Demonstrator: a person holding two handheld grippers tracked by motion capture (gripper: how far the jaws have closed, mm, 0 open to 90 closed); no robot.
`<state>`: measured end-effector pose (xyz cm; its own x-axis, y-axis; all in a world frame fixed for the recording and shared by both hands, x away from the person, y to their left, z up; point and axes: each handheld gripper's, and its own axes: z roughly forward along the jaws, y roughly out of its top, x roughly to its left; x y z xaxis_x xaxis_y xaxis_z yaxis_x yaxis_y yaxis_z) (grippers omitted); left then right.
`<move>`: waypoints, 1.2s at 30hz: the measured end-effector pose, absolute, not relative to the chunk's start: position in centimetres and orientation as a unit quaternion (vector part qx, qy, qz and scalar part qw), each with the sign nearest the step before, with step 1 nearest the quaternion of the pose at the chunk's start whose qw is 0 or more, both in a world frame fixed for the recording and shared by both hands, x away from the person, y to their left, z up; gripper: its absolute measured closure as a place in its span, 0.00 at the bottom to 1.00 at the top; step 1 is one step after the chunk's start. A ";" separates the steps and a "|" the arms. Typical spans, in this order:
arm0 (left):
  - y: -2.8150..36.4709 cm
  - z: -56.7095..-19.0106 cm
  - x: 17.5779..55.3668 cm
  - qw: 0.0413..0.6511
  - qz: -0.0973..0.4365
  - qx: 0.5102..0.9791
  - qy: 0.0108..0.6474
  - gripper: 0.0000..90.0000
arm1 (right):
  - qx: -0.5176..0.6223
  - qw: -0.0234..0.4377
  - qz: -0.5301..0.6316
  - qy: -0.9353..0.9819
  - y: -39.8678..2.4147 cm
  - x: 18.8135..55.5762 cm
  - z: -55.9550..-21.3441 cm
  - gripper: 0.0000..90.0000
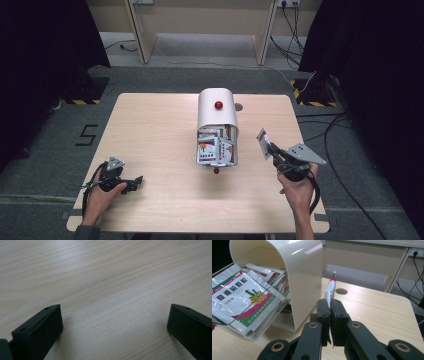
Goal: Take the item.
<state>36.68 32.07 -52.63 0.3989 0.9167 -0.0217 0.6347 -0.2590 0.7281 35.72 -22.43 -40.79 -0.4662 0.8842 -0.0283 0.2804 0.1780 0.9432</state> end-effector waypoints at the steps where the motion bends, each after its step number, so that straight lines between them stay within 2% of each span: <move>1: 32.1 -52.6 36.7 0.337 0.209 0.765 0.507 0.00 | 0.414 0.308 0.489 0.703 -22.4 35.8 -40.9 0.97; 36: 32.1 -52.6 36.7 0.337 0.209 0.765 0.507 0.00 | 0.439 0.255 0.435 0.744 -21.1 38.7 -46.5 0.96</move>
